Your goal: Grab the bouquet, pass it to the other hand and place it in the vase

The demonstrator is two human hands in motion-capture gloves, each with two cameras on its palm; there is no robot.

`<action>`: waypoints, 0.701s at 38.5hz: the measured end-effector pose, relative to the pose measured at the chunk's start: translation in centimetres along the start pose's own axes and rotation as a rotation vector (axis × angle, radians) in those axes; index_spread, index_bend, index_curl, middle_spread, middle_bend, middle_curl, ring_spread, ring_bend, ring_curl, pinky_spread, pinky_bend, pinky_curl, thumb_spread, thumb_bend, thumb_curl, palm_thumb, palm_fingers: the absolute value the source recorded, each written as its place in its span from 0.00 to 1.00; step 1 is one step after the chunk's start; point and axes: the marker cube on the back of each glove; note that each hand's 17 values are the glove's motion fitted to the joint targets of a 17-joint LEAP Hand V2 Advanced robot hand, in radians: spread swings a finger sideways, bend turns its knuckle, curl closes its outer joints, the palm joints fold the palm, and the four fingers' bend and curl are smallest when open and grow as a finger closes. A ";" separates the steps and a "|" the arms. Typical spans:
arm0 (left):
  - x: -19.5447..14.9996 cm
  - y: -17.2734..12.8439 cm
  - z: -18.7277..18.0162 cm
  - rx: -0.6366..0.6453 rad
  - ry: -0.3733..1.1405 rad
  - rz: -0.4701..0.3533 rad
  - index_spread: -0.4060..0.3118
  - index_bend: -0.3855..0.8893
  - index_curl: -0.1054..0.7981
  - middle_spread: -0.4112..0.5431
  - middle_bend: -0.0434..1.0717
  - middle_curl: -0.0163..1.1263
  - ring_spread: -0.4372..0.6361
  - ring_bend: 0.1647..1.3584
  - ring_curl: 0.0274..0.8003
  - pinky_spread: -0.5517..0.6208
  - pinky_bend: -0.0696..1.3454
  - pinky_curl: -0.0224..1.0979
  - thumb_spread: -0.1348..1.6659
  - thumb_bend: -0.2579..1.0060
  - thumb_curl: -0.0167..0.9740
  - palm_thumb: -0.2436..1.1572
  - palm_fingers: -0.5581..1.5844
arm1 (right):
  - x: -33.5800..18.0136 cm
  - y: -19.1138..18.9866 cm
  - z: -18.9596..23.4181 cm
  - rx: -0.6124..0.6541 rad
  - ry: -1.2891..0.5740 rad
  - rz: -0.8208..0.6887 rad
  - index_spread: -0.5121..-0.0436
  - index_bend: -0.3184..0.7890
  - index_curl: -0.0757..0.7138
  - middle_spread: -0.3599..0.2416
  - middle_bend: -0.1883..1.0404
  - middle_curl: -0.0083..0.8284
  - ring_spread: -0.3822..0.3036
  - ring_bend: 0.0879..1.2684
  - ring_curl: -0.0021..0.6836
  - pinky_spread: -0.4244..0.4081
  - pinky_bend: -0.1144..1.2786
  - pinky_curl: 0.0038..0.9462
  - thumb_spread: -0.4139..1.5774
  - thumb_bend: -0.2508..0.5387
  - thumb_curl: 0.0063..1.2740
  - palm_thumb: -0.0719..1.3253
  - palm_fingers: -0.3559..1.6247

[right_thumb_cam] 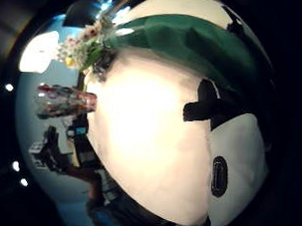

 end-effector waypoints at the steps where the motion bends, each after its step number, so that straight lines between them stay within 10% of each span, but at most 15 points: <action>1: 0.0 0.0 0.1 -0.004 0.002 -0.001 0.45 0.40 0.40 0.56 0.21 0.31 0.70 0.35 0.33 0.88 0.33 0.32 0.62 0.18 0.29 0.21 0.38 | 1.0 -0.9 0.7 0.024 0.081 0.067 0.53 0.61 0.46 0.57 0.39 0.44 0.78 0.23 0.38 0.89 0.42 0.31 0.77 0.38 0.34 0.67 0.46; 7: 0.0 -0.1 0.4 -0.018 0.011 -0.006 0.45 0.40 0.40 0.56 0.21 0.32 0.70 0.35 0.33 0.88 0.33 0.32 0.62 0.18 0.29 0.21 0.38 | 1.4 -1.6 0.8 0.188 0.226 0.140 0.54 0.61 0.52 0.50 0.38 0.45 0.59 0.27 0.43 0.79 0.40 0.31 0.75 0.39 0.36 0.74 0.63; 13: 0.2 0.0 0.2 -0.017 0.009 -0.003 0.45 0.40 0.40 0.56 0.21 0.32 0.70 0.35 0.33 0.88 0.33 0.32 0.62 0.18 0.30 0.21 0.38 | 1.0 -1.7 0.9 0.258 0.276 0.134 0.53 0.38 0.49 0.38 0.47 0.52 0.36 0.43 0.56 0.41 0.51 0.39 0.64 0.33 0.41 0.76 0.84; 27: 1.0 -0.2 -0.6 0.003 0.004 0.016 0.46 0.40 0.40 0.56 0.21 0.32 0.71 0.35 0.33 0.88 0.33 0.33 0.62 0.18 0.30 0.21 0.38 | 1.9 -1.4 0.4 0.349 0.158 0.176 0.54 0.45 0.55 0.31 0.66 0.66 0.27 0.65 0.75 0.19 0.57 0.47 0.50 0.27 0.49 0.75 0.89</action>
